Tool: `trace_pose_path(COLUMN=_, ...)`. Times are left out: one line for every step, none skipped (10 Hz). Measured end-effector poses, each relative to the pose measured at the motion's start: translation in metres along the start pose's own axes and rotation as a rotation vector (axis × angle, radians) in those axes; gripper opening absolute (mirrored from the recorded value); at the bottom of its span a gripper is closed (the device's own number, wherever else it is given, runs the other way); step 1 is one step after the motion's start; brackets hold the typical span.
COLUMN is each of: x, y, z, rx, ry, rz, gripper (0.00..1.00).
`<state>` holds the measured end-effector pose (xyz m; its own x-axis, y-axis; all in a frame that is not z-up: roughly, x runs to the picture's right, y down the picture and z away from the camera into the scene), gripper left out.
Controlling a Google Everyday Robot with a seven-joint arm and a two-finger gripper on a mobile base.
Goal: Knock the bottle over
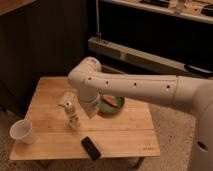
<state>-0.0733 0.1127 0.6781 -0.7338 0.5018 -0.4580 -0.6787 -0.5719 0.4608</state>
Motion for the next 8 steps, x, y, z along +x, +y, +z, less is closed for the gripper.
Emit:
trace_pose_path(x=-0.002, y=0.001, z=0.000, rx=0.001, ry=-0.004, rz=-0.006, gripper=0.08)
trace_pose_path(x=0.000, y=0.002, z=0.000, rx=-0.001, ry=0.001, rz=-0.012, gripper=0.08)
trace_pose_path(x=0.000, y=0.000, z=0.000, rx=-0.006, ry=0.006, rz=-0.007, gripper=0.08)
trace_pose_path(x=0.000, y=0.000, z=0.001, rx=-0.034, ry=0.030, rz=-0.003, gripper=0.08)
trace_pose_path(x=0.001, y=-0.001, z=0.006, rx=-0.092, ry=0.077, rz=-0.007, gripper=0.08)
trace_pose_path(x=0.002, y=0.000, z=0.011, rx=-0.140, ry=0.100, rz=-0.019, gripper=0.08)
trace_pose_path(x=0.005, y=0.002, z=0.014, rx=-0.150, ry=0.108, rz=-0.031, gripper=0.08)
trace_pose_path(x=0.008, y=0.004, z=0.015, rx=-0.154, ry=0.116, rz=-0.038, gripper=0.08)
